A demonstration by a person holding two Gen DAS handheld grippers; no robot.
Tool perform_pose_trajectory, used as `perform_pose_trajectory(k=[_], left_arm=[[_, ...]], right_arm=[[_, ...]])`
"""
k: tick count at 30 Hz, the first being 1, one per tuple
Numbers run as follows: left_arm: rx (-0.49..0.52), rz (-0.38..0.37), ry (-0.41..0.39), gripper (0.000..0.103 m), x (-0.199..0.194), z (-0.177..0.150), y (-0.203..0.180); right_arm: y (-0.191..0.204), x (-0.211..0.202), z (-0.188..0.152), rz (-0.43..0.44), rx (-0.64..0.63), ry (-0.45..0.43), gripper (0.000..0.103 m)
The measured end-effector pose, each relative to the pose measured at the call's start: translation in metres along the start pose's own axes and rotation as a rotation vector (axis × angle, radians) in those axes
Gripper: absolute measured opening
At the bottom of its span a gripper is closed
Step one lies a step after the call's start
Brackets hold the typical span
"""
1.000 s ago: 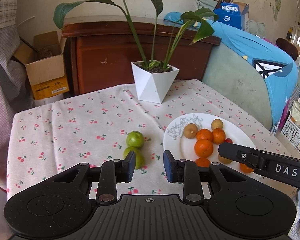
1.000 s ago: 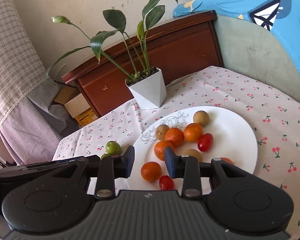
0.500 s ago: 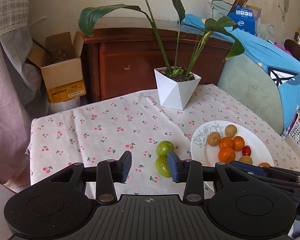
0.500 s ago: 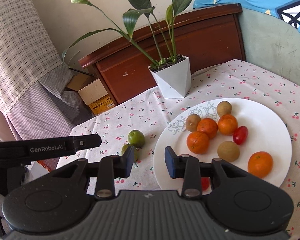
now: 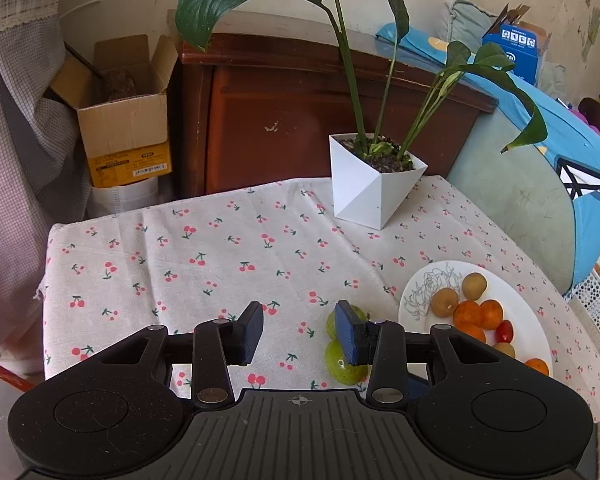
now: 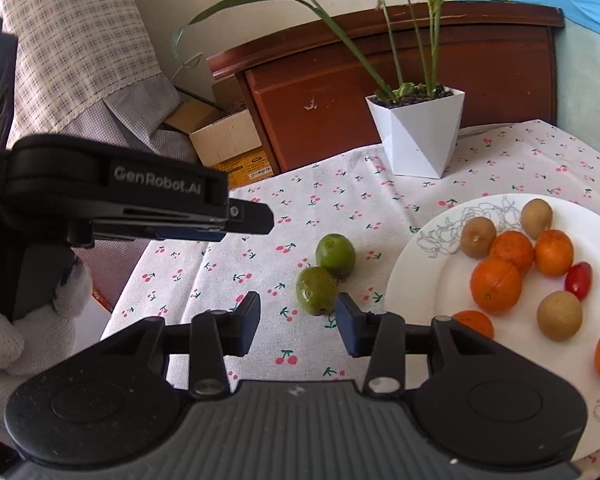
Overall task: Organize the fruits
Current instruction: 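Grasp a green lime with the left tool while the right tool grasps the other lime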
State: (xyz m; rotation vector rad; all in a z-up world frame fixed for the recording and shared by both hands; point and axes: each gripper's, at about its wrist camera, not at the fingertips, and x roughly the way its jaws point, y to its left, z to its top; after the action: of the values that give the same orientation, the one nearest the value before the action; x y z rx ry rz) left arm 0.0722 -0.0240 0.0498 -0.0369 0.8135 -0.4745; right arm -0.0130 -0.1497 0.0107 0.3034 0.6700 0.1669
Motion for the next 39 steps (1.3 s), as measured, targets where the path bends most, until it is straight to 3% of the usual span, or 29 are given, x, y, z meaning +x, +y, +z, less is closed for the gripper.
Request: perform_pose_trajectory(k=[11,14,35,38,39], left_arm=[[-0.012,-0.050,0.052,0.038,0.021,0.008,-0.004],[-0.014,-0.052,0.065,0.038,0.025,0.008,-0.003],[0.136,-0.039,0.093,0.037,0.053,-0.007,-0.035],[0.140,-0.029,0.088,0.035,0.058,-0.011,-0.037],[0.145,-0.025,0.086,0.027,0.059,-0.012,-0.038]], right_arm=[[0.001,0.024,0.001,-0.075,-0.036,-0.002,0.042],[0.004,0.027,0.000,-0.068,-0.052,0.005,0.027],[-0.009,-0.026,-0.022,-0.037,0.007,0.065,0.027],[-0.012,-0.031,-0.021,-0.036,0.018,0.063,0.027],[-0.013,-0.032,-0.020,-0.034,0.022,0.062,0.027]])
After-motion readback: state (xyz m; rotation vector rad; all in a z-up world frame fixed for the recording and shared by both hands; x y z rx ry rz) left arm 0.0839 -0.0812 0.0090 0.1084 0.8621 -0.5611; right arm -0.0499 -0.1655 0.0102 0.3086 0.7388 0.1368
